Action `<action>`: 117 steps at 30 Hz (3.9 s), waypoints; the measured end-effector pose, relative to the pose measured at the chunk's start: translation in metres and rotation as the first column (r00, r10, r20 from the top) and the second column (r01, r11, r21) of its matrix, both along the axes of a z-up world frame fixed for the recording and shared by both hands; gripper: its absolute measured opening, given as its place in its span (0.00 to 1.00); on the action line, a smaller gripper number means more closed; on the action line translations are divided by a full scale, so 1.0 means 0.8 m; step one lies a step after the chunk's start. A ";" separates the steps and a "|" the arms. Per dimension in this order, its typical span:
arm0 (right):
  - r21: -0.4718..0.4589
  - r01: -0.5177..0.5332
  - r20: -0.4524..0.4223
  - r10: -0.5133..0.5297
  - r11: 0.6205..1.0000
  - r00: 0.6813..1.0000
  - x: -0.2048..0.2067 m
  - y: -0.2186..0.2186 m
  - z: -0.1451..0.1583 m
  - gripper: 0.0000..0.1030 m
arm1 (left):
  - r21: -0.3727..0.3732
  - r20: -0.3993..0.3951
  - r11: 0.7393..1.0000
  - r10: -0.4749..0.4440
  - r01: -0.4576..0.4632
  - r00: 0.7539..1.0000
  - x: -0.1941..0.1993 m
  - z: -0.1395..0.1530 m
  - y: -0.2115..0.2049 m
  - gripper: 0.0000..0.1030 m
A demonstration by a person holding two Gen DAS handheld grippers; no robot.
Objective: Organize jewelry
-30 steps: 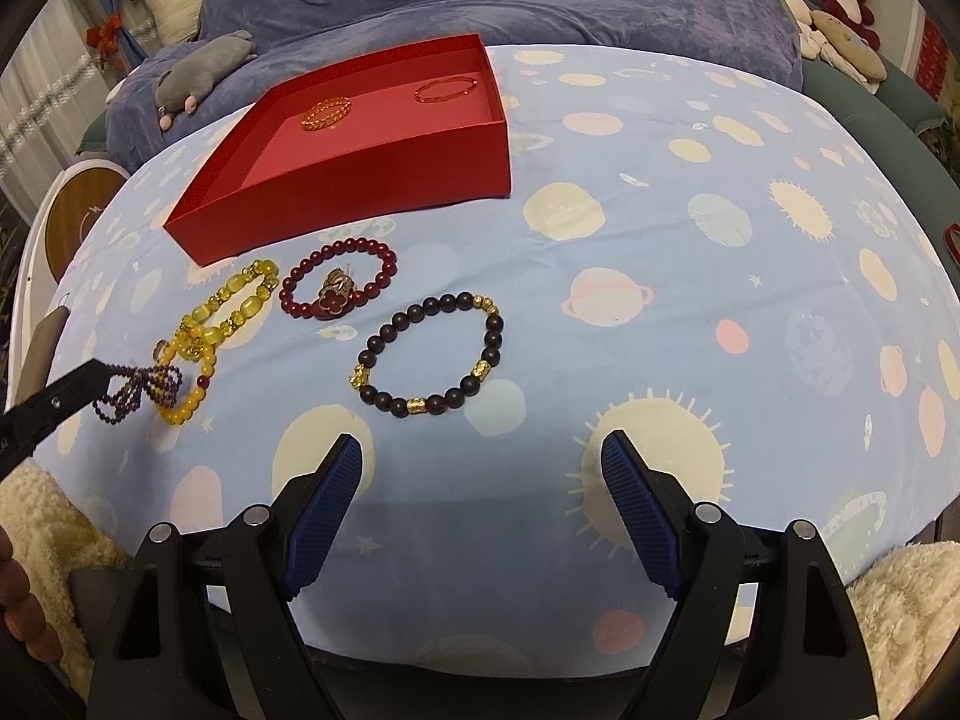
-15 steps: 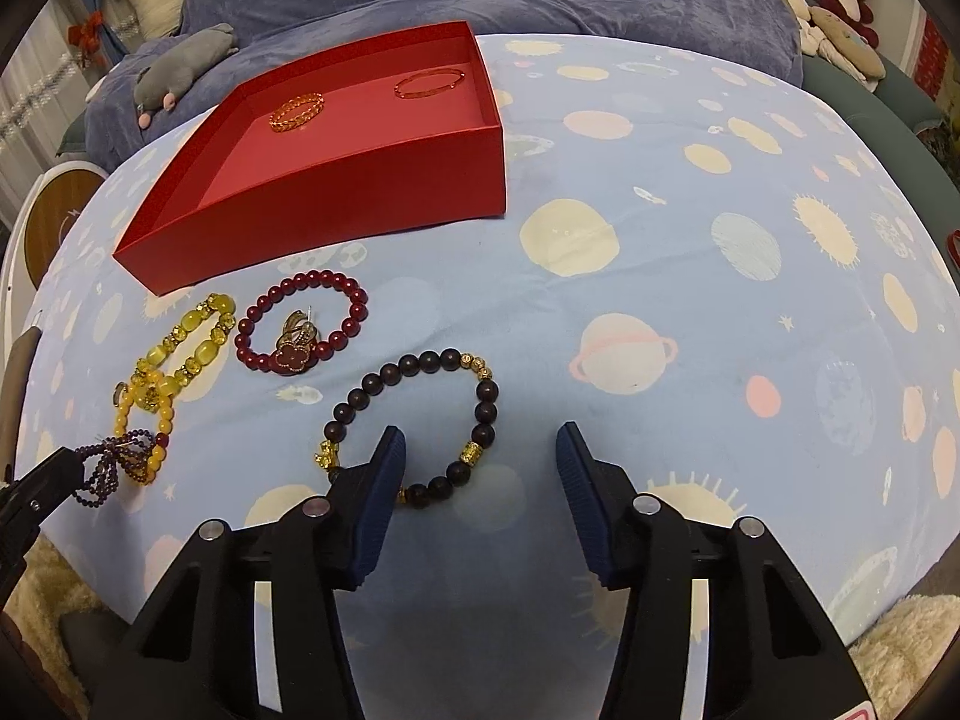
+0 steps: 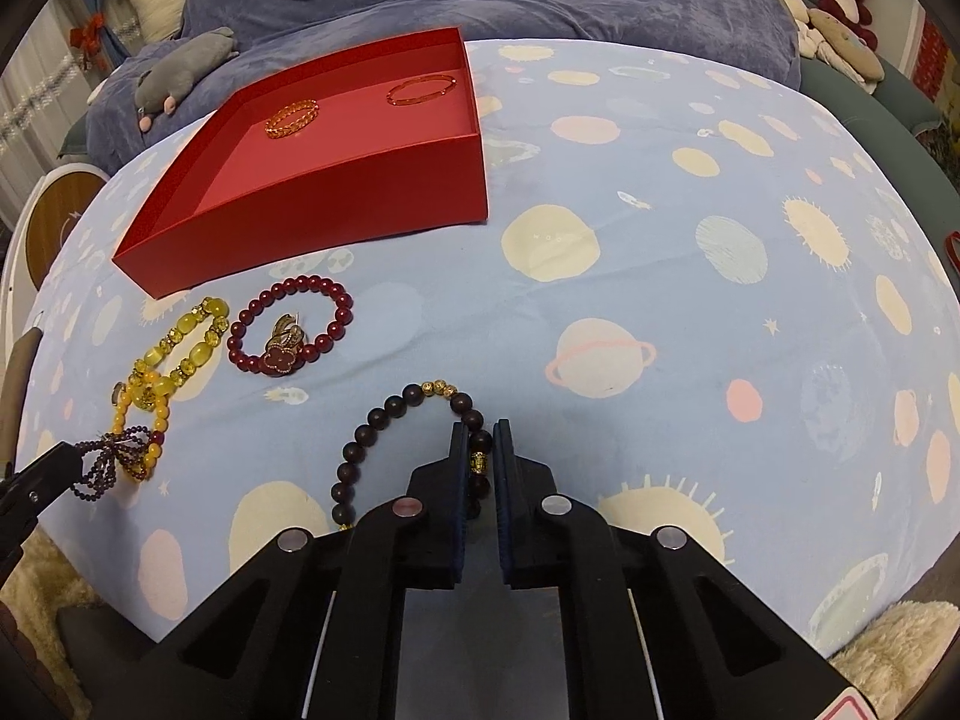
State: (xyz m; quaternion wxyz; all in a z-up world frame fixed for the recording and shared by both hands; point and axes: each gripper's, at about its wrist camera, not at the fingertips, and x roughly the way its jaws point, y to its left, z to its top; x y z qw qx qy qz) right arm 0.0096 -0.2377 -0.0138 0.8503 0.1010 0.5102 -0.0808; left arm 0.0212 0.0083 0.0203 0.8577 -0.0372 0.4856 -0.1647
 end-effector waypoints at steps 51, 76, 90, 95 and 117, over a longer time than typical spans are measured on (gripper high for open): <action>-0.019 -0.106 0.164 0.108 0.994 0.981 0.283 -0.016 0.075 0.30 | 0.024 0.106 0.999 -0.033 0.030 0.994 0.315 0.053 -0.098 0.23; -0.017 -0.053 0.094 0.055 0.998 0.994 0.035 0.012 0.060 0.48 | 0.118 0.016 0.992 0.051 -0.052 0.999 0.105 0.009 0.014 0.41; 0.042 -0.072 0.014 0.072 0.997 0.997 -0.006 0.046 0.021 0.48 | 0.073 -0.052 0.996 0.053 -0.049 0.997 0.086 -0.033 -0.018 0.41; 0.050 -0.081 0.005 0.080 0.996 0.997 -0.004 0.050 0.015 0.48 | 0.076 -0.057 0.997 0.029 -0.025 0.998 0.098 -0.045 -0.034 0.40; 0.060 -0.078 0.000 0.078 0.995 0.997 -0.005 0.051 0.014 0.48 | -0.002 0.001 1.000 -0.029 0.029 1.000 0.083 0.002 -0.039 0.09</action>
